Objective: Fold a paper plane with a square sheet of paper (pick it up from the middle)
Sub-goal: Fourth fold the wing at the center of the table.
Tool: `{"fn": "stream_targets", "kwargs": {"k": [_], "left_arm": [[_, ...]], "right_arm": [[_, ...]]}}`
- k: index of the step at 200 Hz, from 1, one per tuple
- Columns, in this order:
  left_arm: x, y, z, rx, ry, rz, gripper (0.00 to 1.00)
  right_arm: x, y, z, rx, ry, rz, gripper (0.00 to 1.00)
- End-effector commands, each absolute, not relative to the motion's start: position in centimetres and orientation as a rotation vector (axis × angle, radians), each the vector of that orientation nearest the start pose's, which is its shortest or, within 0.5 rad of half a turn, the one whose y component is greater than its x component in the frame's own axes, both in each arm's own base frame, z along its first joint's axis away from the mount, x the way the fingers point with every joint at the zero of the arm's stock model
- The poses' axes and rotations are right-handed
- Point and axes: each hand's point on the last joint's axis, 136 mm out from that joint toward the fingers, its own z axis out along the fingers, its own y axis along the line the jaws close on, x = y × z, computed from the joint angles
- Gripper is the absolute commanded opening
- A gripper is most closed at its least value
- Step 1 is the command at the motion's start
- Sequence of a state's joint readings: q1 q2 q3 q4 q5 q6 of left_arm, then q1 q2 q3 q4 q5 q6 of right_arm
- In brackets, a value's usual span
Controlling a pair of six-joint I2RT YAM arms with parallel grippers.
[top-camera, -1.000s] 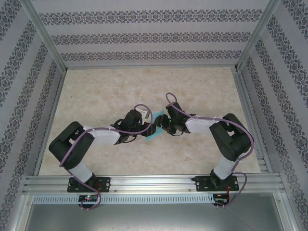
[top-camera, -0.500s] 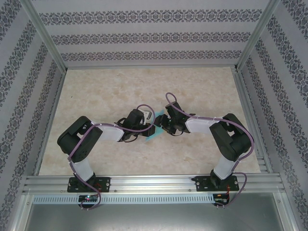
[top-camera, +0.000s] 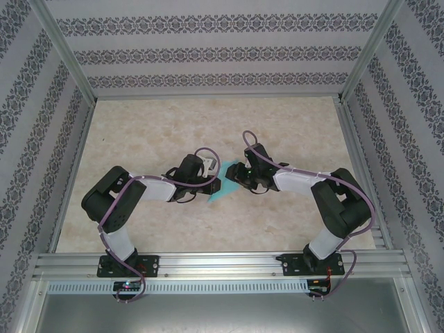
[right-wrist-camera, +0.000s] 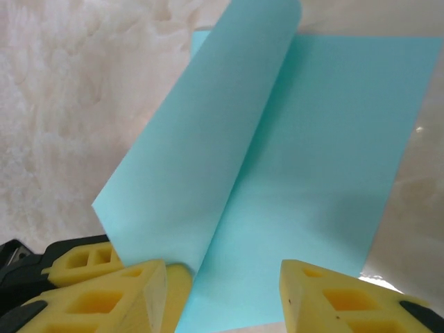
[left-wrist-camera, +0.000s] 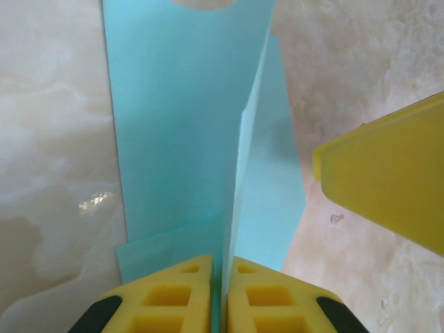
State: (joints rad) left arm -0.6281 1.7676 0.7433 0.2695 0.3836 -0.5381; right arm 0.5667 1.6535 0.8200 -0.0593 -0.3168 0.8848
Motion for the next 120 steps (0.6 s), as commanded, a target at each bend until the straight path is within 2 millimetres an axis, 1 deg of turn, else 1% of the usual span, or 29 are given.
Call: {"fn": "stream_targets", "kwargs": {"k": [1,30,75,103,120], "left_arm": [[30.5,-30.3,4.0,0.304,2.434,-1.067,0.12],[30.5,-30.4,3.8,0.277,2.444,-1.091,0.12],[30.4,-30.5,3.4,0.263,2.460,-1.101,0.11],[30.4,-30.5,3.1,0.257,2.473,-1.110,0.12],[30.4,-30.6,3.1,0.256,2.477,-1.112,0.15]], "right_arm": [[31.2,26.9,5.6,0.189,2.635,1.020,0.48],[31.4,27.6,5.1,0.189,2.644,1.056,0.49],[31.5,28.2,4.5,0.187,2.659,1.076,0.51],[31.6,27.9,3.6,0.218,2.680,1.055,0.51],[31.5,27.4,2.7,0.253,2.711,1.012,0.51]]}}
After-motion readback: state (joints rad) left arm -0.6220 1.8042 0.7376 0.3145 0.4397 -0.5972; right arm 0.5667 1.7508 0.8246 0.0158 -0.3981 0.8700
